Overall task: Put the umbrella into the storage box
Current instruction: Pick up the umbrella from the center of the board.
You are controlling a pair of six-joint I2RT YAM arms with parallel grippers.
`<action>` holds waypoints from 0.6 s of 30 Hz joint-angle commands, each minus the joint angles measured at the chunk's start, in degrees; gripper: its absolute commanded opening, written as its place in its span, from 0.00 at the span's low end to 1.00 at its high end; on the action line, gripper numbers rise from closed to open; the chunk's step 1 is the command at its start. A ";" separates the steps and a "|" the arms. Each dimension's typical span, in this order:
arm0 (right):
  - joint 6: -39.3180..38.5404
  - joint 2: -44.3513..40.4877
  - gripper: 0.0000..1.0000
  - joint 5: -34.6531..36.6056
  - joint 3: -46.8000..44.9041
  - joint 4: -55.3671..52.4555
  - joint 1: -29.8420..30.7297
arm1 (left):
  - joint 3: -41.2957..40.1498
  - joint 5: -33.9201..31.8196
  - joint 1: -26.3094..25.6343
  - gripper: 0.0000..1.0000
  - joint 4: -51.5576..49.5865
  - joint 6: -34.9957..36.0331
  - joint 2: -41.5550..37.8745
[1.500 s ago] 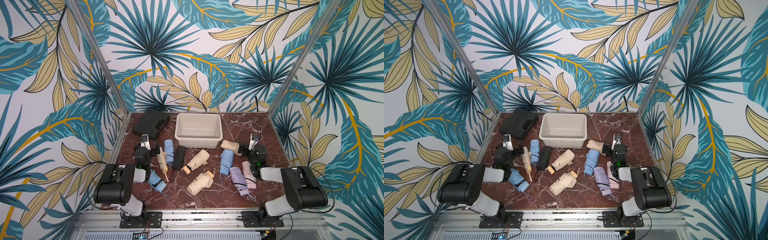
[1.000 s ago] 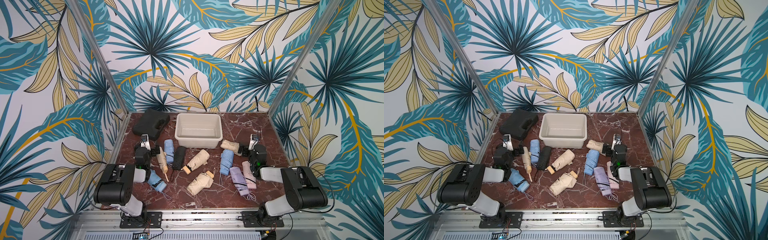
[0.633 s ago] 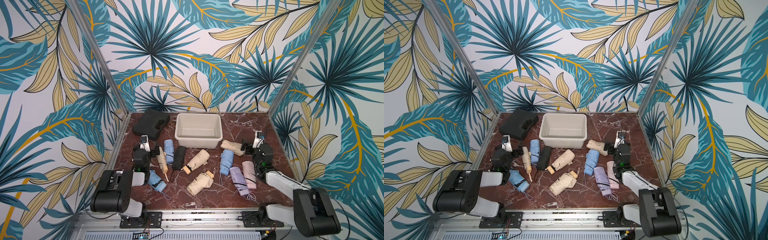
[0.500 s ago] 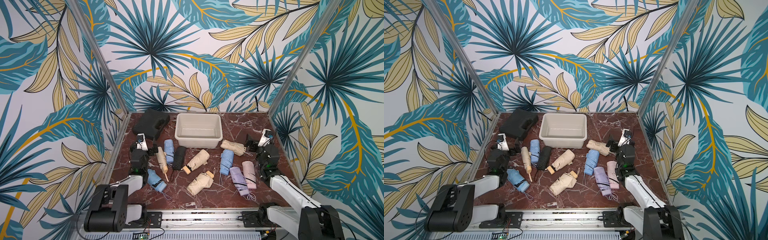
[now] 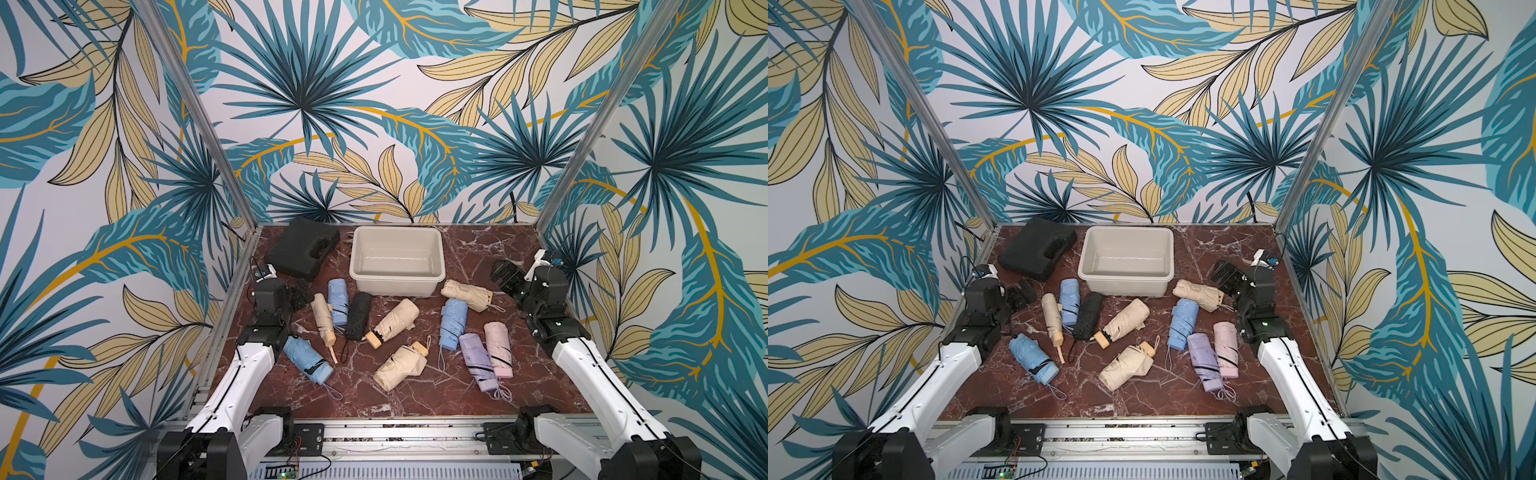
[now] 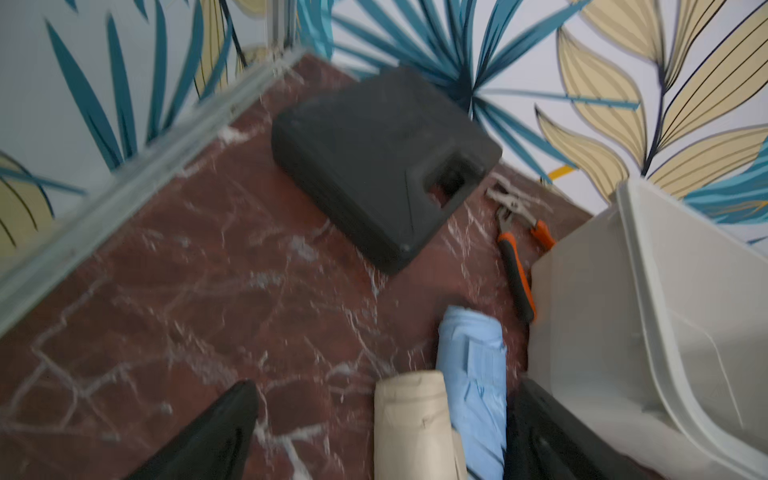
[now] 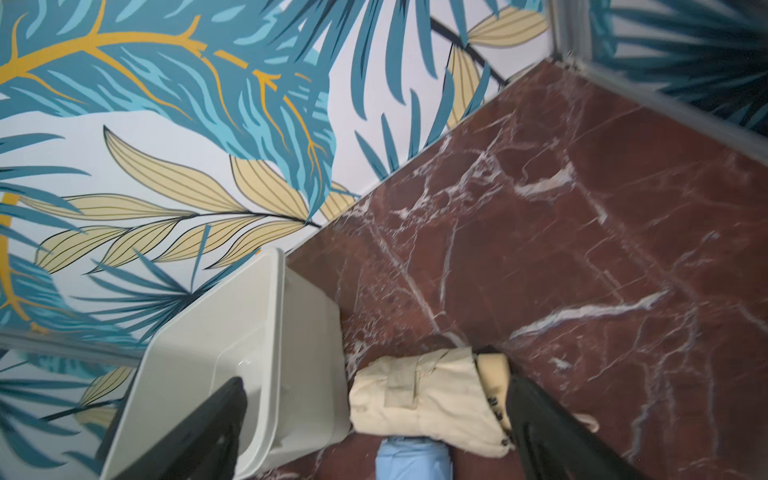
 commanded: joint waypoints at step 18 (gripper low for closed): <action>0.76 -0.56 0.99 -0.61 8.11 -18.97 16.65 | 11.81 -6.32 -11.44 0.99 -14.07 -4.37 18.88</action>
